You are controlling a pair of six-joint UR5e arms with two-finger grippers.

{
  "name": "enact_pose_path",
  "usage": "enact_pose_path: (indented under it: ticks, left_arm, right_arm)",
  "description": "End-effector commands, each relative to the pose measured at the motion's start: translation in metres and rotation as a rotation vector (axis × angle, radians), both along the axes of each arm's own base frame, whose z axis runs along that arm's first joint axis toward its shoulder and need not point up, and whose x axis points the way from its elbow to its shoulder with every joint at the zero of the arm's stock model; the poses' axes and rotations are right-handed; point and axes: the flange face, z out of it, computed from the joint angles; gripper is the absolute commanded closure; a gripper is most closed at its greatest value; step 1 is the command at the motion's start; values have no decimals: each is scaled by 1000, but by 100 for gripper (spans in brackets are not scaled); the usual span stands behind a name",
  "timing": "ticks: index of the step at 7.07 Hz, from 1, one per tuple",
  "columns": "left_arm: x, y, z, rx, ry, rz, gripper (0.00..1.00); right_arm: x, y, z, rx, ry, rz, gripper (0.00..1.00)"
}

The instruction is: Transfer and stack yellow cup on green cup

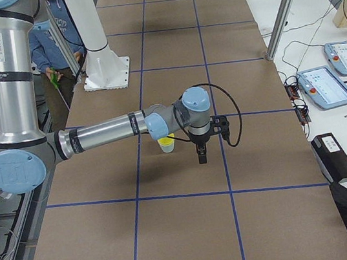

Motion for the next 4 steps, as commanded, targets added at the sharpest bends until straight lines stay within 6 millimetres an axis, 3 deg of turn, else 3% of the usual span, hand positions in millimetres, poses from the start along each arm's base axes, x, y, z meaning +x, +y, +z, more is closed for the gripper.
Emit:
enact_pose_path:
  ticks: [1, 4]
  left_arm:
    - [0, 0, 4, -9, -2, -2, 0]
    - [0, 2, 1, -5, -1, -4, 0]
  right_arm:
    - [0, 0, 1, -2, 0, 0, 0]
    - [0, 0, 0, 0, 1, 0, 0]
